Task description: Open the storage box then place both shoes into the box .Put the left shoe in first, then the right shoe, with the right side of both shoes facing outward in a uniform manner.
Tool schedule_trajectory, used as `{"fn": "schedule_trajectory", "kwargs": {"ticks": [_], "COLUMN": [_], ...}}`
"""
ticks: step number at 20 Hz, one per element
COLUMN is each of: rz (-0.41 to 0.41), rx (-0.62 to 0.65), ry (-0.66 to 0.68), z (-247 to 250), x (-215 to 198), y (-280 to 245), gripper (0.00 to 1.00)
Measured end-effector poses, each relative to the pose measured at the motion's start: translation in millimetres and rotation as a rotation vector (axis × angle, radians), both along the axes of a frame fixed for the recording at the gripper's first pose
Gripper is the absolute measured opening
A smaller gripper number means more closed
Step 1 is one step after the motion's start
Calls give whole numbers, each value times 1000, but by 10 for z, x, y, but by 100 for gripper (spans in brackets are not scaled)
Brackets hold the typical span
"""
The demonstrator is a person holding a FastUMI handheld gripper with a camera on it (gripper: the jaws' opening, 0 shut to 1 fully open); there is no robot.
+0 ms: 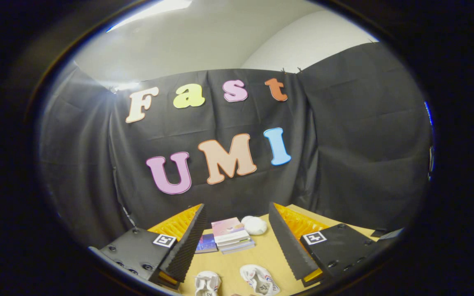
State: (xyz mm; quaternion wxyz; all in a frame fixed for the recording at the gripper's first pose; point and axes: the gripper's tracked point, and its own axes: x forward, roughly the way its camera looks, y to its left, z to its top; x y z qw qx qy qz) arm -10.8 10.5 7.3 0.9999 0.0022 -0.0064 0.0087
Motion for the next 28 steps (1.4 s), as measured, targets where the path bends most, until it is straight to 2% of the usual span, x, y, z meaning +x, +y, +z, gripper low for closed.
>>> {"fn": "schedule_trajectory", "kwargs": {"ticks": [7, 12, 20, 28], "rz": [12, 96, 215, 303], "rx": [42, 184, 450, 725], "ry": [21, 119, 378, 733], "z": [-122, -573, -1535, -2561], "x": [-7, -43, -190, -565], "y": [59, 426, 1005, 1668], "gripper": [96, 96, 99, 100]}}
